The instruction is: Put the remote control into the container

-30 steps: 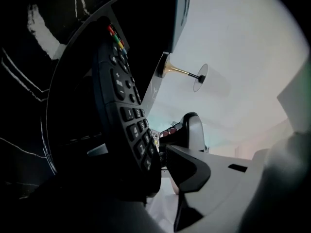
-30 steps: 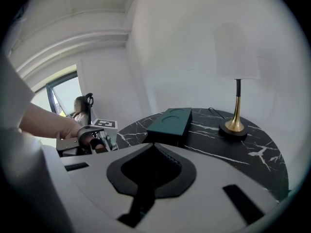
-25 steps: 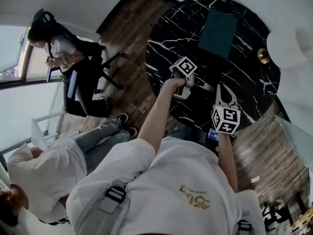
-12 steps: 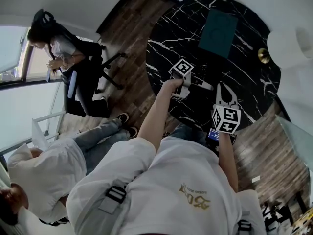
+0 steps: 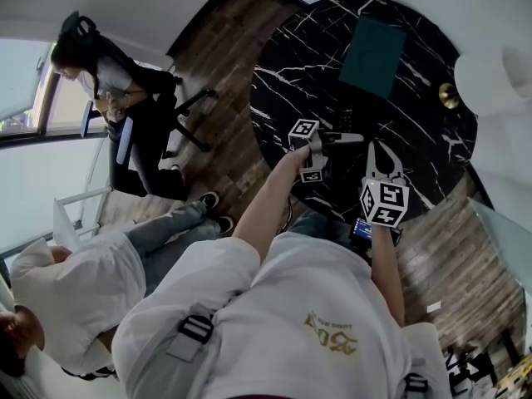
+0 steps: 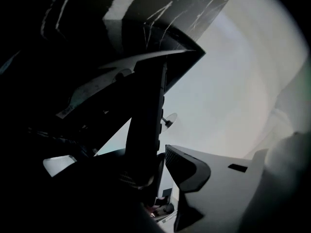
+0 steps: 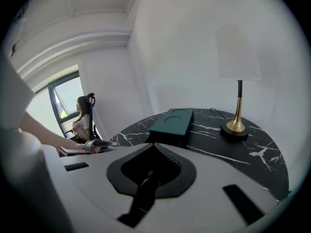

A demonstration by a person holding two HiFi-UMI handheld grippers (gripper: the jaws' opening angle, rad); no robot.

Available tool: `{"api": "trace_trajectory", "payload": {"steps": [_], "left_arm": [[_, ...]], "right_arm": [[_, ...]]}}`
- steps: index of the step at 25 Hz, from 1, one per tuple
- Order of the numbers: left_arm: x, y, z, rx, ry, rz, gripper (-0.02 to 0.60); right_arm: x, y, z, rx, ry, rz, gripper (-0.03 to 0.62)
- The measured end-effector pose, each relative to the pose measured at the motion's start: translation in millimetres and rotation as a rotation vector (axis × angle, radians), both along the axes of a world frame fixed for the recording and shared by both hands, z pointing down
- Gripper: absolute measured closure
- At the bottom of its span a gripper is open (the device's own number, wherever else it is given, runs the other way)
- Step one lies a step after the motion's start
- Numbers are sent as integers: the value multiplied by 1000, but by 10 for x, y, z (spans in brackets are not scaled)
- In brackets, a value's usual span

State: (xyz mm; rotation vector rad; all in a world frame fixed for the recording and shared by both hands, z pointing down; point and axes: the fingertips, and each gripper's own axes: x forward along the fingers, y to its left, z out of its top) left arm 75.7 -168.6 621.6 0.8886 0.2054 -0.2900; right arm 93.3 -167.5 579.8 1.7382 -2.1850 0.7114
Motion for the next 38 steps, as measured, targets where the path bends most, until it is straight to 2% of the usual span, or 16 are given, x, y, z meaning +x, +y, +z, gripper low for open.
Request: {"api": "trace_trajectory", "payload": {"steps": [4, 12, 23, 27, 30, 31, 34, 38], "left_arm": [[-49, -25, 19, -40, 2, -90, 459], [-13, 29, -25, -85, -21, -155, 459], [-87, 63, 46, -6, -100, -153, 460], [-86, 109, -25, 104, -133, -116, 474], [-105, 128, 19, 230, -225, -93, 575], [-122, 126, 43, 270, -256, -91, 575], [-180, 75, 26, 405, -321, -120, 575], [-235, -17, -147, 596, -338, -194, 575]], "right_arm": [[47, 32, -4, 0, 1, 10, 583], [-7, 96, -4, -5, -5, 1, 583], [-2, 158, -30, -1, -7, 5, 583], [-32, 193, -50, 3, -8, 1, 583], [-35, 224, -66, 7, -6, 1, 583], [-32, 233, -72, 8, -5, 1, 583], [-9, 261, -89, 12, -1, 4, 583], [5, 312, -73, 9, -2, 6, 583]]}}
